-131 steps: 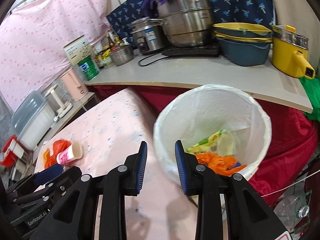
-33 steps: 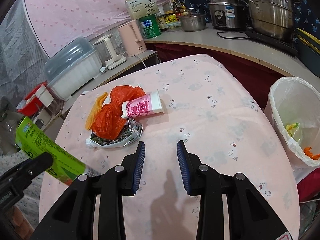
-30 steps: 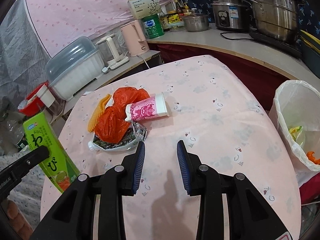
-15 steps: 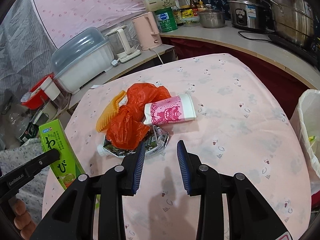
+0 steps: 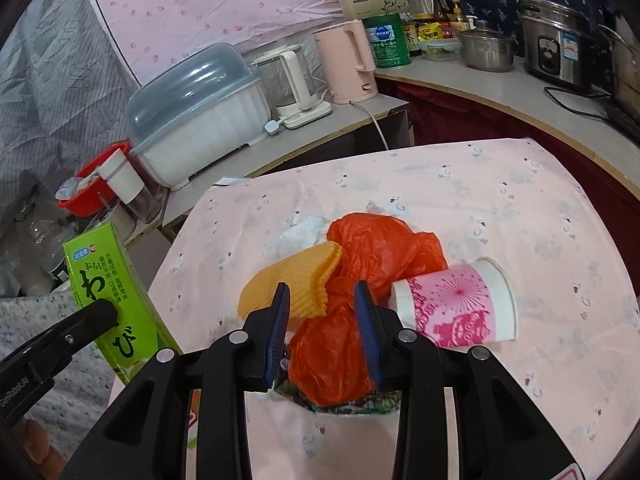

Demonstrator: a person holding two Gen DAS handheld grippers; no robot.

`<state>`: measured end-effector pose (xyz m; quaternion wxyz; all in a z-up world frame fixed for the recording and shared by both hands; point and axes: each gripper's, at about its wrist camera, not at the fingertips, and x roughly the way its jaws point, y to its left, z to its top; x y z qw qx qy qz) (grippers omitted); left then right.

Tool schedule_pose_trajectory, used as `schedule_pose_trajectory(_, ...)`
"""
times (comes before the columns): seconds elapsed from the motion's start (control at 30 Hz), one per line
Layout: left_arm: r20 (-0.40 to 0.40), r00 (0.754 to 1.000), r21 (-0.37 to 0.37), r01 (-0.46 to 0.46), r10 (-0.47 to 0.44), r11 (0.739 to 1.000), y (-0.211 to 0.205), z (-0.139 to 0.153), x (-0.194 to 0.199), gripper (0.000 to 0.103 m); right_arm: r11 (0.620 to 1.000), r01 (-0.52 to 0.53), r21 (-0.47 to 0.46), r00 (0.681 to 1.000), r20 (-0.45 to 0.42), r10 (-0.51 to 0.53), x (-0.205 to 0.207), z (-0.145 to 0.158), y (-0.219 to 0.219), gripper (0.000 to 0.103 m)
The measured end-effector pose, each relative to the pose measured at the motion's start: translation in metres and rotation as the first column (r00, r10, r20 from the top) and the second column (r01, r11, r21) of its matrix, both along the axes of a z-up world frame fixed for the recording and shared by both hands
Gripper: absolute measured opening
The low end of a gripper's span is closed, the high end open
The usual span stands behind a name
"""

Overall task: Collect trash
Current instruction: 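Grasp the orange foam mesh tube with the right tool while the left tool holds the box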

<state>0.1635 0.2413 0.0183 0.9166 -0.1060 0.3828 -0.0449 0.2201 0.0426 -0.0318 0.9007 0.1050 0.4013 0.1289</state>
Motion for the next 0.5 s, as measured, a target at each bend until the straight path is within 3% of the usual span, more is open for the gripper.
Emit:
schedule_pose_trajectory(0.3,0.002,1.0,-0.015,0.002,-0.002,1.0,0.005,-0.002,0.027,0.013,0.999,-0.03,-0.016,0.998,-0.048,0.03,0.031,-0.02,0.02,0.032)
schedule_pose_trajectory(0.37,0.0,1.0,-0.016,0.003,-0.003,1.0,0.004,-0.003,0.029,0.013,0.999,-0.041,-0.018,0.998,-0.048,0.04,0.03,-0.021,0.022,0.016)
schedule_pose_trajectory(0.5,-0.001,1.0,-0.019,0.009,-0.009,1.0,0.001,-0.002,0.029,0.013,0.999,-0.043,-0.004,0.999,-0.028,0.043,0.022,-0.016,0.018,0.013)
